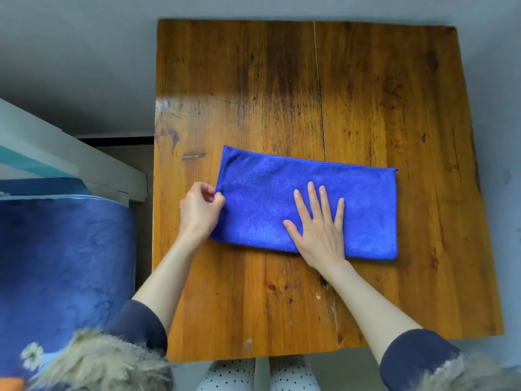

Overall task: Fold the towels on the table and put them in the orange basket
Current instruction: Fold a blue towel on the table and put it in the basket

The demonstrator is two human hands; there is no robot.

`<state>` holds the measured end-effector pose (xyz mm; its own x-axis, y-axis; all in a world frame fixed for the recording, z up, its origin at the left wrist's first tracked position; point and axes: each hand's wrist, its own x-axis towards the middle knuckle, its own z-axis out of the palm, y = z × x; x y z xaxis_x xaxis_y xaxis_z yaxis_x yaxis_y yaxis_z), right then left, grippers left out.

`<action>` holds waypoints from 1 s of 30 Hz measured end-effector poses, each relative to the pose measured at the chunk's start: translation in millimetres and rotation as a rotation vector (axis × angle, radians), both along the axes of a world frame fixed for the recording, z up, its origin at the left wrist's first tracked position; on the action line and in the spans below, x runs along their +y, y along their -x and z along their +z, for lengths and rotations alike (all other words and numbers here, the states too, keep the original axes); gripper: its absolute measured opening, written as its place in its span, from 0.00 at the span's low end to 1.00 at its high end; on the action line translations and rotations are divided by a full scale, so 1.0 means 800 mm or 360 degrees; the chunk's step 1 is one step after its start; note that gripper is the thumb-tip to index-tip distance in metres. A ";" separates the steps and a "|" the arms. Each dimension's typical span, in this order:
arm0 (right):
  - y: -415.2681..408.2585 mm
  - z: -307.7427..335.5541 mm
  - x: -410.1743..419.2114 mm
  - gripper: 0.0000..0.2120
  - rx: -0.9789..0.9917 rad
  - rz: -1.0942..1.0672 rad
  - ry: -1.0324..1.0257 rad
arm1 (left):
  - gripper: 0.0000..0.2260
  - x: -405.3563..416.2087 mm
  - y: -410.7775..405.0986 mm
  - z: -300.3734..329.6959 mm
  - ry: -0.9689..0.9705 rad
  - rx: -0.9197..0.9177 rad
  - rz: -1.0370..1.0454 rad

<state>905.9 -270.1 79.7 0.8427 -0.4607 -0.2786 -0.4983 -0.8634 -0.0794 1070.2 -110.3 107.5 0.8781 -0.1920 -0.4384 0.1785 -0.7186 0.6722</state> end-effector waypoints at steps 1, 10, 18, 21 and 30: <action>-0.005 0.002 0.001 0.30 -0.0013 -0.0006 0.0002 | 0.03 0.003 -0.010 0.001 0.0028 0.0069 0.0025; 0.004 0.005 0.001 0.32 0.0158 -0.0003 -0.0007 | 0.10 0.015 -0.061 0.028 0.0301 0.0779 0.0028; -0.007 0.020 -0.005 0.31 0.0259 0.0029 -0.0173 | 0.07 -0.003 -0.047 0.084 0.0433 0.0757 -0.0169; -0.001 0.038 -0.016 0.28 0.0095 -0.0068 -0.0462 | 0.08 -0.026 -0.024 0.107 0.0476 0.0686 -0.0166; 0.102 0.070 -0.077 0.13 -0.0593 -0.0844 -0.1068 | 0.09 -0.150 0.072 0.134 0.0478 0.0510 -0.0528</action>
